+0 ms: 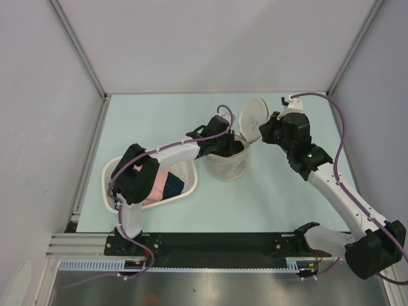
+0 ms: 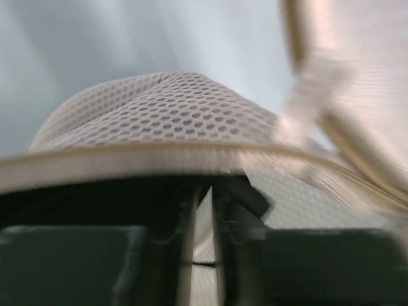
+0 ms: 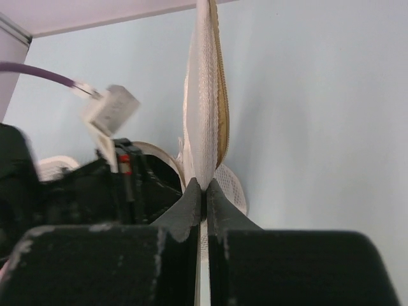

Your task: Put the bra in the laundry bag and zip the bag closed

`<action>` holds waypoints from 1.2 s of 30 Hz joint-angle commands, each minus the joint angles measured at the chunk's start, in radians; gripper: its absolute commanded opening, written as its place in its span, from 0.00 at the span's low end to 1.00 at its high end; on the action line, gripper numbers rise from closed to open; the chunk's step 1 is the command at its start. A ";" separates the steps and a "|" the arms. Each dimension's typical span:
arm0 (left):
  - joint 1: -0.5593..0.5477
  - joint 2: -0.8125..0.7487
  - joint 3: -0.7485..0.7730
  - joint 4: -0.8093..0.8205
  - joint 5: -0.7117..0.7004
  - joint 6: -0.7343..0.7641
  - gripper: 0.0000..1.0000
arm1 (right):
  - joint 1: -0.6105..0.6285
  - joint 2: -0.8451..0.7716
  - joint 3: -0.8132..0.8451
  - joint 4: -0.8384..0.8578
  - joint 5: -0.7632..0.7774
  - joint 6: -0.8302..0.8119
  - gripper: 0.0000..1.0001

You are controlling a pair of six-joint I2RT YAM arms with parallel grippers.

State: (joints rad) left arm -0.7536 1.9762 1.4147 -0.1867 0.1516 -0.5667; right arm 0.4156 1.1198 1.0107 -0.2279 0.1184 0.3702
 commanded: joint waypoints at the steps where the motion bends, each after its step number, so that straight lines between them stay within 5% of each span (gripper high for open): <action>1: 0.016 -0.249 -0.026 -0.023 -0.060 0.045 0.32 | 0.037 -0.037 0.031 0.036 0.018 -0.099 0.00; 6: 0.030 -0.416 -0.086 -0.028 0.098 0.013 0.68 | 0.112 -0.060 -0.046 0.114 0.040 -0.211 0.00; 12: 0.131 -0.418 -0.005 -0.004 0.299 -0.387 0.72 | 0.167 -0.132 -0.156 0.277 0.020 -0.312 0.00; 16: 0.135 -0.419 0.062 0.015 0.263 -0.551 0.87 | 0.178 -0.104 -0.156 0.288 -0.011 -0.333 0.00; 24: 0.122 -0.333 0.162 -0.034 0.187 -0.737 0.90 | 0.259 -0.101 -0.164 0.274 0.056 -0.391 0.00; 32: 0.088 -0.300 0.181 -0.046 0.120 -0.731 0.83 | 0.347 -0.109 -0.149 0.254 0.142 -0.445 0.01; 36: 0.099 -0.324 0.101 0.062 0.137 -0.618 0.38 | 0.364 -0.123 -0.135 0.185 0.174 -0.424 0.22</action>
State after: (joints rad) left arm -0.6590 1.6775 1.5501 -0.1989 0.2913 -1.2209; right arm 0.7609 1.0222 0.8474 -0.0128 0.2321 -0.0463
